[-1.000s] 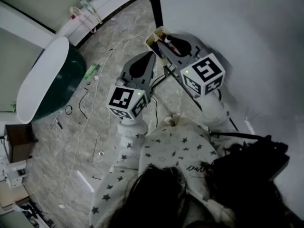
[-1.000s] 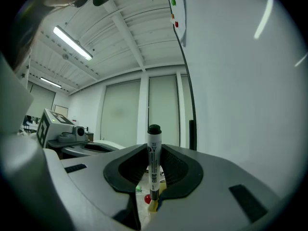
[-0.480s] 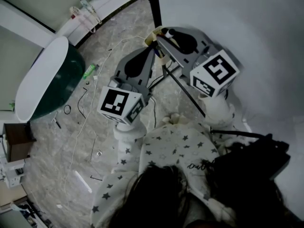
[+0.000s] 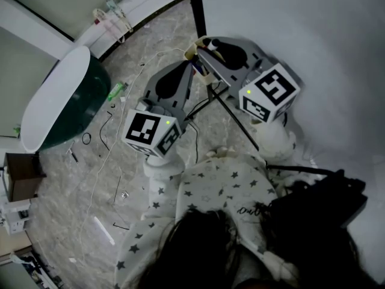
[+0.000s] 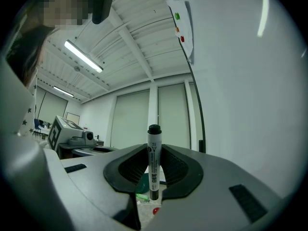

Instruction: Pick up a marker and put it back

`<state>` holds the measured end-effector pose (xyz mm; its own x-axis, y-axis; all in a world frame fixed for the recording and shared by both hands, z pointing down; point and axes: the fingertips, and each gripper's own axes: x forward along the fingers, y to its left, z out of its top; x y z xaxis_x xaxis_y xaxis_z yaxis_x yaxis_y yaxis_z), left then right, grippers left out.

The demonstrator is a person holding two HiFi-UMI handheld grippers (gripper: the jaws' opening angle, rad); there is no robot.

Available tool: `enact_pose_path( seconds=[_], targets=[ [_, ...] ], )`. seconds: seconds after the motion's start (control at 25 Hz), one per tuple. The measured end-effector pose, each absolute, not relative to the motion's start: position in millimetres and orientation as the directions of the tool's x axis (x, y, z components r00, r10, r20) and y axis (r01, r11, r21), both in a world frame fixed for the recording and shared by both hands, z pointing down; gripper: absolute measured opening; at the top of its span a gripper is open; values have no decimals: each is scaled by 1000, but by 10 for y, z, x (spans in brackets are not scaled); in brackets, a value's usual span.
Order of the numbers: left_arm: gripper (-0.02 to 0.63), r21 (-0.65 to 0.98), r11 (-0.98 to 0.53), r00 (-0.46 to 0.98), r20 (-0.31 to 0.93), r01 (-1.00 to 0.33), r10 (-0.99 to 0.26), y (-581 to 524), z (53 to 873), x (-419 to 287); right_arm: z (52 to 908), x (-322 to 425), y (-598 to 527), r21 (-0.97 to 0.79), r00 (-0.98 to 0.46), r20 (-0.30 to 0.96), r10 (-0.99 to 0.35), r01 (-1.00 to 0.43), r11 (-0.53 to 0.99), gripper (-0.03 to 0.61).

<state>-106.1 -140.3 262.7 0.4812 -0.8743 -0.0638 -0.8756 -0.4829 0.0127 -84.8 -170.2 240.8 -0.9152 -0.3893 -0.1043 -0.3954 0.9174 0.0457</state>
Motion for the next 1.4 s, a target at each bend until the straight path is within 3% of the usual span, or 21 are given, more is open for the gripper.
enact_pose_path(
  seconds=[0.72,1.4],
  targets=[
    [0,6,-475,472,-90,-880,-877,-1447,2667,-1069,2406,-871,-1698,48,-912,-112,-394,-401,915,83],
    [0,33,-458,456,-57,-888,-888,-1576,3010,-1098,2932,-955,-1921,14,-903,-31,-429,-429,903,83]
  ],
)
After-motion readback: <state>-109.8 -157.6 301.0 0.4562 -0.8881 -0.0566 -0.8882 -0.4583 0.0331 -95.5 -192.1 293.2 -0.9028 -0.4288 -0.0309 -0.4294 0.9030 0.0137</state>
